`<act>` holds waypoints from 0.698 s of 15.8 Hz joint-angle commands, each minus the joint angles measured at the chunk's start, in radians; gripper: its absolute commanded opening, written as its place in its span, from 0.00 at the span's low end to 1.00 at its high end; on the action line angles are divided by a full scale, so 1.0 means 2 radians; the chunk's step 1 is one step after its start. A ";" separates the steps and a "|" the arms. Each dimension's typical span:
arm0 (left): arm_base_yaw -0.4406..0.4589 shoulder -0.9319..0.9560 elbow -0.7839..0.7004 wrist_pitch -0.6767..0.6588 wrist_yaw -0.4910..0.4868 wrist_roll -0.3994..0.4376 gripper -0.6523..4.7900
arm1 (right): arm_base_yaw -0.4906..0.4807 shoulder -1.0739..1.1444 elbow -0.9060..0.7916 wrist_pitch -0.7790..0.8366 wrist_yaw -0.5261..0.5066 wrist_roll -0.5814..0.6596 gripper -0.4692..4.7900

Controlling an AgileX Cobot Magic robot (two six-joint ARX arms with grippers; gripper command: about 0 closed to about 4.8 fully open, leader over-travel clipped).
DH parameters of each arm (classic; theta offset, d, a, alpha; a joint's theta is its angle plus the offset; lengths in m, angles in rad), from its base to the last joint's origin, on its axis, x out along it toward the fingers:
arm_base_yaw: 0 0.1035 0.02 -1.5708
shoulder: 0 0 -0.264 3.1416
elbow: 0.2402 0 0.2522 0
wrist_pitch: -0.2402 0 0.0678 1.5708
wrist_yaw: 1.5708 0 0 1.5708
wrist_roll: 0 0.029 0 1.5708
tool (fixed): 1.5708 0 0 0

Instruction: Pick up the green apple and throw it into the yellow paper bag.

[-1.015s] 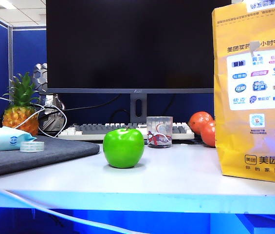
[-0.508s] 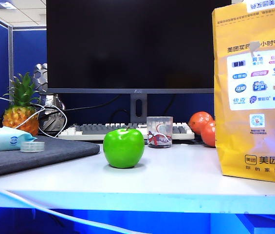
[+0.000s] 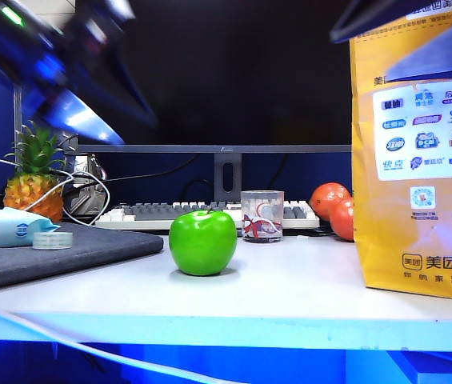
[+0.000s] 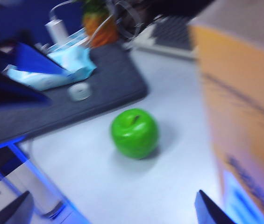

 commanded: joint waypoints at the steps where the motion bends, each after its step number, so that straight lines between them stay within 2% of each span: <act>1: -0.036 0.043 0.020 0.010 -0.052 0.047 1.00 | 0.000 0.012 0.003 0.003 -0.019 -0.002 1.00; 3: -0.057 0.081 0.039 0.010 -0.062 0.049 1.00 | 0.001 0.014 0.003 0.003 -0.029 -0.002 1.00; 4: -0.066 0.106 0.055 0.010 -0.088 0.062 1.00 | 0.001 0.014 0.003 0.004 -0.029 -0.002 1.00; 8: -0.073 0.142 0.079 0.031 -0.099 0.073 1.00 | 0.019 0.015 0.003 -0.001 -0.029 -0.007 1.00; 11: -0.073 0.170 0.085 0.041 -0.108 0.072 1.00 | 0.045 0.037 0.003 -0.031 0.008 -0.056 1.00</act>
